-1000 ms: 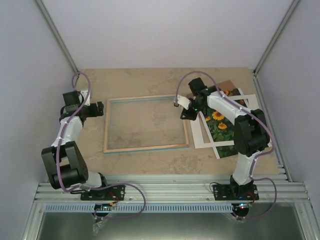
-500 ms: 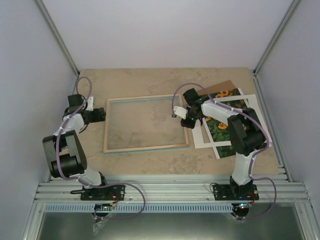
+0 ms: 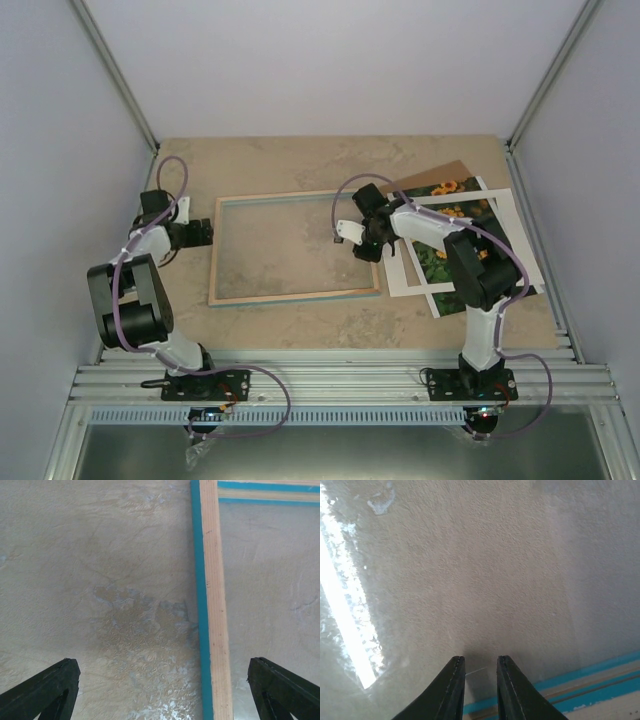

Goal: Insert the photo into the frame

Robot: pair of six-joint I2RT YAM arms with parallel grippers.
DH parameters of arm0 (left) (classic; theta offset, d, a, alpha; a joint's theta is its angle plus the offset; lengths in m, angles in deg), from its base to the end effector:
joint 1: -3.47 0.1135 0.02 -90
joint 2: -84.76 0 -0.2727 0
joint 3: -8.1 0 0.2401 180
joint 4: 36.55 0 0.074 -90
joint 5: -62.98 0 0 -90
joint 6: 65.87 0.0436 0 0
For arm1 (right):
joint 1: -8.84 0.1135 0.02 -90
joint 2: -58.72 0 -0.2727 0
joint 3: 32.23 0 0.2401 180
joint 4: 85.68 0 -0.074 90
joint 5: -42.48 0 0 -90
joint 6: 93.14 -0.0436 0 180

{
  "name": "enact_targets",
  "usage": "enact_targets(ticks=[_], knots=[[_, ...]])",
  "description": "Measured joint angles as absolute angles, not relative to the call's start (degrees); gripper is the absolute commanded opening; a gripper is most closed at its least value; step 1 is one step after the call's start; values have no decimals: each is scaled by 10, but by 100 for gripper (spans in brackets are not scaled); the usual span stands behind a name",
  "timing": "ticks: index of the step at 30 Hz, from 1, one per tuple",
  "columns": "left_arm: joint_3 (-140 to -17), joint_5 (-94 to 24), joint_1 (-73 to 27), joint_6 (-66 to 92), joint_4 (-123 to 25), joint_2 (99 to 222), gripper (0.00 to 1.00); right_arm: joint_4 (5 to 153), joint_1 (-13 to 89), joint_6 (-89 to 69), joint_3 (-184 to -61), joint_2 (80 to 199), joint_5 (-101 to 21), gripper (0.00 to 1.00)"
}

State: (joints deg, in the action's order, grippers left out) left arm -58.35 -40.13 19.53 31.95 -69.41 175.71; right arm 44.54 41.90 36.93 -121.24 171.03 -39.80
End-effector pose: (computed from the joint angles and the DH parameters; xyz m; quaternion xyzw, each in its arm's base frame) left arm 0.2966 0.0751 0.1885 -0.0365 0.9533 -0.0494 0.2958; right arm 0.3137 0.2112 0.1587 -0.5959 0.7867 0.0575 0.1506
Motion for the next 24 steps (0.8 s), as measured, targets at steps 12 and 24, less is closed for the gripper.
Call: enact_targets(ticks=[12, 24], knots=[[-596, -423, 195, 354, -694, 1642, 99, 375, 340, 326, -1286, 1647, -279, 75], [-682, -521, 168, 366, -738, 1631, 99, 449, 123, 251, -1279, 1500, -159, 98]])
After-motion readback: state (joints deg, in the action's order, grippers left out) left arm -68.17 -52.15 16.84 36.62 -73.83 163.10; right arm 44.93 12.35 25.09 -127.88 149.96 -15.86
